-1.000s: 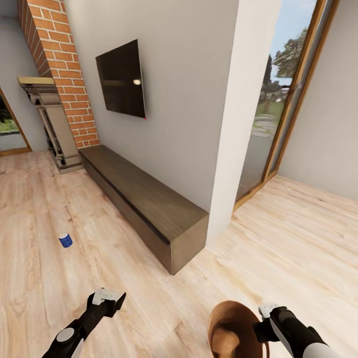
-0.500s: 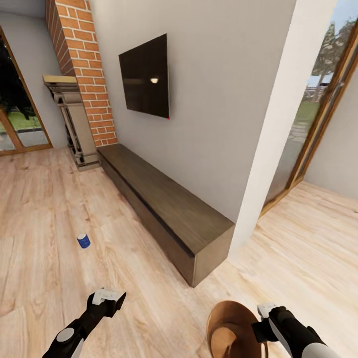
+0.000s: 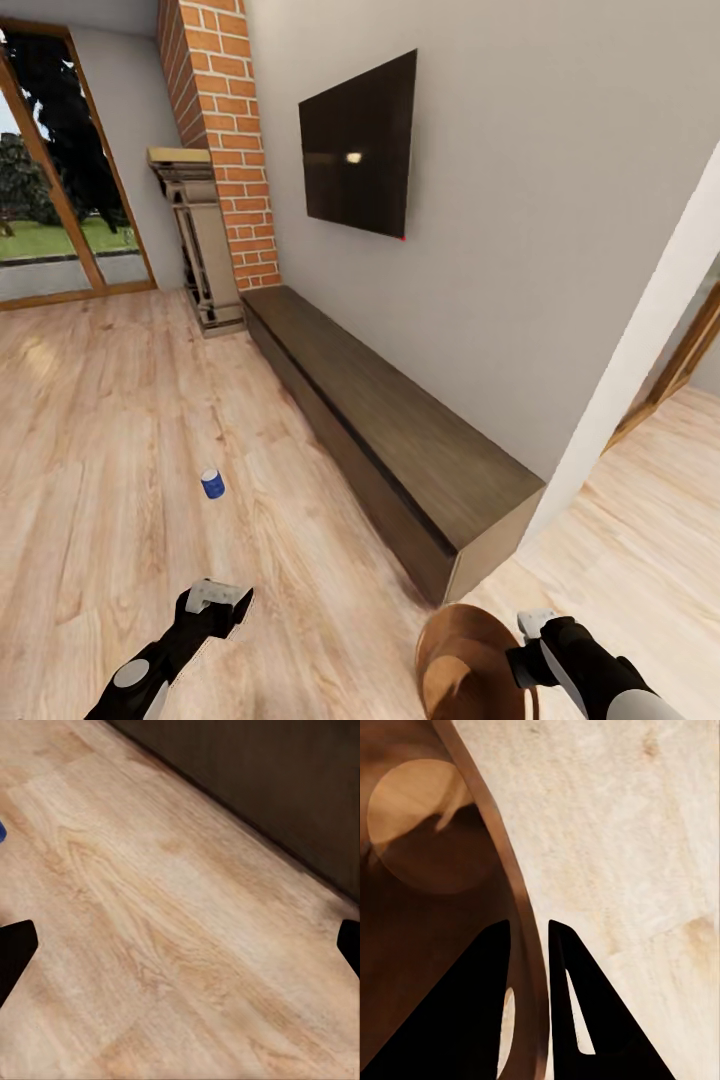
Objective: Put the three can of soda from the living room inside the tash can in the kitchen.
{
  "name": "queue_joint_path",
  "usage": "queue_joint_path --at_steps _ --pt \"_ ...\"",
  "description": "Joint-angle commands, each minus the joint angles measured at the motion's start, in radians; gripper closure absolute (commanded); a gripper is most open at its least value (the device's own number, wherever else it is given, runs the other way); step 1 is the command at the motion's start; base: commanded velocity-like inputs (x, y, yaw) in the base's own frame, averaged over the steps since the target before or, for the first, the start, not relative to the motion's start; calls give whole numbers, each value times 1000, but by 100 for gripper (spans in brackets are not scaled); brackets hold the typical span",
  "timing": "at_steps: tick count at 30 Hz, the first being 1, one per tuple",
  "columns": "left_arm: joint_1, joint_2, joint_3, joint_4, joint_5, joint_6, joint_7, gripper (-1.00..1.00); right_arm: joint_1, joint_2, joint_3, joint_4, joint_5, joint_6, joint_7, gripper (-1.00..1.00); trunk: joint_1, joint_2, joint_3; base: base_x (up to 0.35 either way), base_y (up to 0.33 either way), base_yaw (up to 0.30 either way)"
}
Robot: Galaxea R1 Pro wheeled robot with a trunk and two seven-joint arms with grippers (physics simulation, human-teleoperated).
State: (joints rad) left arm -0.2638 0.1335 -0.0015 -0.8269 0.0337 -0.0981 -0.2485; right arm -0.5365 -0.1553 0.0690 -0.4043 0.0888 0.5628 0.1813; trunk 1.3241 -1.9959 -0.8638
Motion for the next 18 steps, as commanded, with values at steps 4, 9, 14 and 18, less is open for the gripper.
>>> queue_joint_path --at_steps 4,9,14,18 --pt "0 0 0 0 0 0 0 -100 0 0 -2 1 -13 -38 4 100 0 0 -3 238 212 223" --pt "0 0 0 0 0 0 0 -100 0 1 -1 1 -14 -48 4 100 0 0 -6 147 247 221" --pt "0 0 0 0 0 0 0 -100 0 2 -1 1 -14 -50 3 100 0 0 -10 31 278 221" --pt "0 0 0 0 0 0 0 -100 0 2 -1 2 -14 -50 2 100 0 0 -13 8 285 221"
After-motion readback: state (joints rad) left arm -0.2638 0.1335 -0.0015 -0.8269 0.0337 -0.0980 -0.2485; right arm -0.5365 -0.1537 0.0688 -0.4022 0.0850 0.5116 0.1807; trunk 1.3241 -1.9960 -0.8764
